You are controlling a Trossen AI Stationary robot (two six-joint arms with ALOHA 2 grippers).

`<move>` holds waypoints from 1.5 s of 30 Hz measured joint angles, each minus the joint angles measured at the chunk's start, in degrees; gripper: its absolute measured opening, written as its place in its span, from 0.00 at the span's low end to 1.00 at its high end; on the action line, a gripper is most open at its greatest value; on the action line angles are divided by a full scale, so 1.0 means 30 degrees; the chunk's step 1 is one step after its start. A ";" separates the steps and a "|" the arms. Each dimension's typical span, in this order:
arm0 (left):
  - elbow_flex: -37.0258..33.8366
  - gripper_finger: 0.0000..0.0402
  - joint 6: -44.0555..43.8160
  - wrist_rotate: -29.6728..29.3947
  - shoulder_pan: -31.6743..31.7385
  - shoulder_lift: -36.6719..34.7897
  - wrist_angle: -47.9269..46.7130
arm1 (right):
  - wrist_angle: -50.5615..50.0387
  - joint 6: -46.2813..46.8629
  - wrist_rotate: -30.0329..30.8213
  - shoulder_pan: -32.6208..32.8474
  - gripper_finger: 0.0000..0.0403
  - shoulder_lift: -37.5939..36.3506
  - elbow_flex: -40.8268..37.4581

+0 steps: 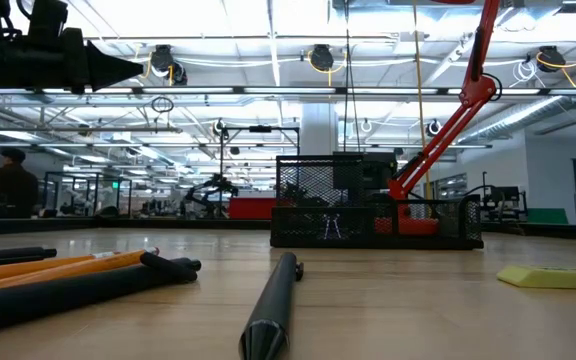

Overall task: Pick and place office supplies into organizer
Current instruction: Put the top right black binder clip into the black desk organizer, then put the black binder clip into the black desk organizer

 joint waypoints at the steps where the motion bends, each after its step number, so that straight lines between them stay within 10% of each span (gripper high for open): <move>1: 0.0000 0.08 0.0001 0.0000 -0.0007 0.0000 0.0005 | -0.0002 0.0044 -0.0058 0.0000 0.12 0.0014 -0.0009; 24: 0.0000 0.08 -0.0008 0.0000 -0.0003 0.0000 -0.0001 | 0.0758 0.0499 0.1295 -0.0007 0.41 0.0042 -0.0036; 45: 0.0000 0.08 -0.0015 0.0000 -0.0007 0.0000 -0.0001 | 0.0778 -0.0477 0.1428 0.0000 0.03 -0.0031 0.0022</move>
